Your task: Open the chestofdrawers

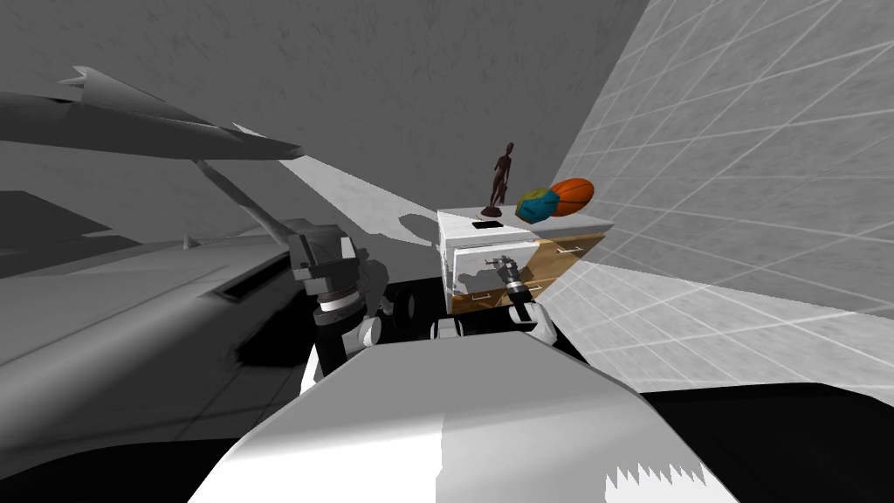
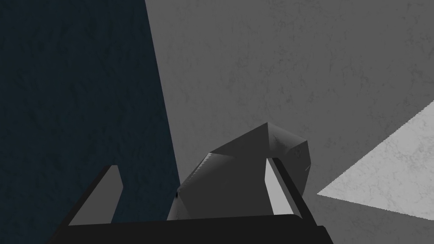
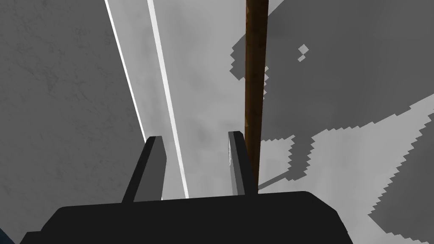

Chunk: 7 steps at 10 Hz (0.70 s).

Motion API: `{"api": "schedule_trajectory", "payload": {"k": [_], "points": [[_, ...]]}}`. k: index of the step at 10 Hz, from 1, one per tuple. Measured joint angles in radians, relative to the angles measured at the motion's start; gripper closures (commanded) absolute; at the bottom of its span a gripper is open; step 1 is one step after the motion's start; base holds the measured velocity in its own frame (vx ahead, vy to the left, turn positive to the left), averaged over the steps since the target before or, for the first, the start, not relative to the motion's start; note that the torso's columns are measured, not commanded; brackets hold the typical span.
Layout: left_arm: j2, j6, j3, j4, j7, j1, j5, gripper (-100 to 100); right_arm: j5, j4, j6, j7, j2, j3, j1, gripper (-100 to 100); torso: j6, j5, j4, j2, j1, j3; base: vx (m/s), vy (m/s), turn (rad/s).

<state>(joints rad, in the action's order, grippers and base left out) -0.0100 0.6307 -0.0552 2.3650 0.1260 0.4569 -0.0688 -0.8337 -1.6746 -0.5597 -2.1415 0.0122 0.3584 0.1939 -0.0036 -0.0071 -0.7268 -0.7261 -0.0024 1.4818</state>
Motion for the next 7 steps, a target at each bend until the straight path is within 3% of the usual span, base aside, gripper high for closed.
{"api": "schedule_trajectory", "payload": {"k": [1,2,4,5,7], "points": [[0.000,0.000,0.000,0.000,0.000,0.000,0.000,0,-0.003,-0.013,0.015,0.012,0.009,-0.002,-0.003,-100,0.001,-0.001,0.000,-0.001,-0.002,-0.001,0.020,-0.003,-0.008],[0.000,0.000,0.000,0.000,0.000,0.000,0.000,0,-0.002,-0.022,0.016,0.015,0.011,-0.001,-0.009,100,0.002,-0.001,0.000,-0.002,-0.003,-0.001,-0.018,0.009,0.001],[0.000,0.000,0.000,0.000,0.000,0.000,0.000,0,0.002,0.020,-0.013,-0.010,-0.013,0.000,0.008,100,0.004,0.005,-0.010,-0.012,0.001,-0.006,-0.037,0.001,-0.021],[0.000,0.000,0.000,0.000,0.000,0.000,0.000,0,0.002,0.022,-0.017,-0.014,-0.016,-0.001,0.010,-100,0.003,0.007,-0.012,-0.013,0.002,-0.007,0.000,0.000,0.000],[0.000,0.000,0.000,0.000,0.000,0.000,0.000,0,0.001,0.022,-0.015,-0.013,0.033,-0.001,0.009,-100,0.004,0.007,-0.011,-0.012,0.003,-0.006,-0.003,0.003,0.002]]}}
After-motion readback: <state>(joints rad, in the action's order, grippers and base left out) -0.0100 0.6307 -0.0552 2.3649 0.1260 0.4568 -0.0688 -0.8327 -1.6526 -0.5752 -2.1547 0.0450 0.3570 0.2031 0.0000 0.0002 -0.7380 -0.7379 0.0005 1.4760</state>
